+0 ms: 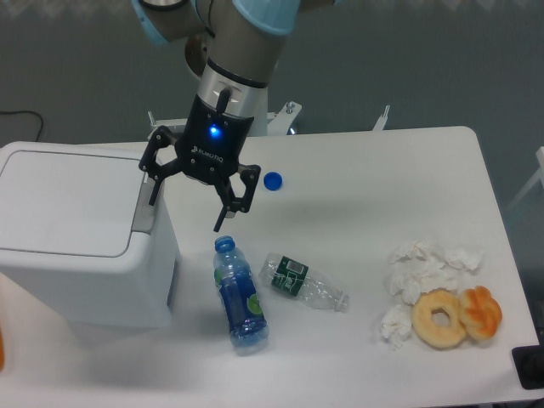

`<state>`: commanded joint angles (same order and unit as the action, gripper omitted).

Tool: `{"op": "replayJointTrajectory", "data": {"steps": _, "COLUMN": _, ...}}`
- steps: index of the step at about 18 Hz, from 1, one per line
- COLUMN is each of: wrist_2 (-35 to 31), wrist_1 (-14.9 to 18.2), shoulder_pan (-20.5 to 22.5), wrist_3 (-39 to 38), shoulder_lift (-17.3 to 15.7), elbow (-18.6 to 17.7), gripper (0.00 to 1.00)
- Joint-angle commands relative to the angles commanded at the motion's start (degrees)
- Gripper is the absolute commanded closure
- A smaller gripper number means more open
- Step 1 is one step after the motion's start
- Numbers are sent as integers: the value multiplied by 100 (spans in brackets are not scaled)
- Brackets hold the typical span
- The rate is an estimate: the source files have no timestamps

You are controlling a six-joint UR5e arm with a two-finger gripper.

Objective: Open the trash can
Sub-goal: 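Lower the gripper to the front edge of the trash can lid, then push the gripper against the lid edge to flip the lid open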

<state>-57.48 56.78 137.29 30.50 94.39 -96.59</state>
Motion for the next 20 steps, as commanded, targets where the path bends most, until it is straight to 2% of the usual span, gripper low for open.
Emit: {"op": "replayJointTrajectory", "data": {"steps": 20, "wrist_2": -9, "wrist_1": 9, "shoulder_pan": -53, "wrist_3": 9, "shoulder_lift": 79, "elbow": -35, "gripper": 0}}
